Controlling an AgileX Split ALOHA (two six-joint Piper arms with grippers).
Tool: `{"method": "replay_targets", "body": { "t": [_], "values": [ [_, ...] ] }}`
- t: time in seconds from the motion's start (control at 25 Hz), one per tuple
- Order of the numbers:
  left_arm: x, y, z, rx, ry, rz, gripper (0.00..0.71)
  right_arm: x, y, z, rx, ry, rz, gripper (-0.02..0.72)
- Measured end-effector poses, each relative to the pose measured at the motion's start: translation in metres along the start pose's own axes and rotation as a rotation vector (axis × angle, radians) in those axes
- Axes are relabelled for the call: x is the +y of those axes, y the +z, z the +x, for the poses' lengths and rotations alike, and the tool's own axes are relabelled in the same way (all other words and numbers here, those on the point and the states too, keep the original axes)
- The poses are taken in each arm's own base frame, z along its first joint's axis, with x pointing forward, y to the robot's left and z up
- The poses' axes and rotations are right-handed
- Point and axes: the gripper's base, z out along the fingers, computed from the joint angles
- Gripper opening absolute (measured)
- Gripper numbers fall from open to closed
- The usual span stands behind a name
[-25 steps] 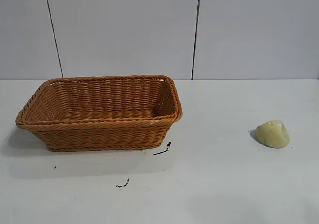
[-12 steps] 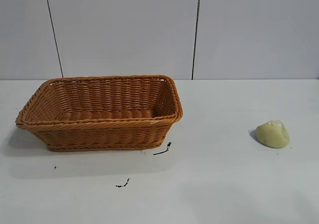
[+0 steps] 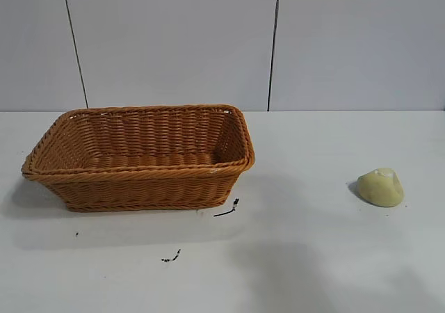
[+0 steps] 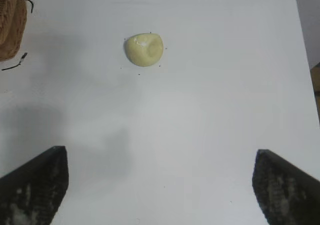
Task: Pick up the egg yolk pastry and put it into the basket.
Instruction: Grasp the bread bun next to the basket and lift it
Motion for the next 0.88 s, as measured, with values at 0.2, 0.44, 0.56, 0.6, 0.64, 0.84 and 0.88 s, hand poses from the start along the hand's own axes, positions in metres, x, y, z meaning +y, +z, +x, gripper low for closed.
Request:
{"method": "replay_targets", "body": {
  "t": [0.2,0.44,0.56,0.6,0.64,0.84,0.88],
  "values": [
    [0.0,0.0,0.0,0.0,0.0,0.0,0.695,0.003,0.048,-0.048,0.149,0.003,0.004,0.69],
    [0.0,0.0,0.0,0.0,0.0,0.0,0.695,0.004,0.115,-0.094,0.284,-0.034,0.011,0.69],
    [0.0,0.0,0.0,0.0,0.0,0.0,0.695,0.005,0.147,-0.112,0.324,-0.043,0.006,0.69],
    [0.0,0.0,0.0,0.0,0.0,0.0,0.695,0.006,0.158,-0.116,0.342,-0.037,0.0,0.69],
    [0.0,0.0,0.0,0.0,0.0,0.0,0.695,0.007,0.167,-0.119,0.354,-0.034,-0.011,0.69],
    [0.0,0.0,0.0,0.0,0.0,0.0,0.695,0.014,0.194,-0.127,0.398,-0.052,-0.042,0.69],
    [0.0,0.0,0.0,0.0,0.0,0.0,0.695,0.017,0.197,-0.127,0.404,-0.061,-0.045,0.69]
  ]
}}
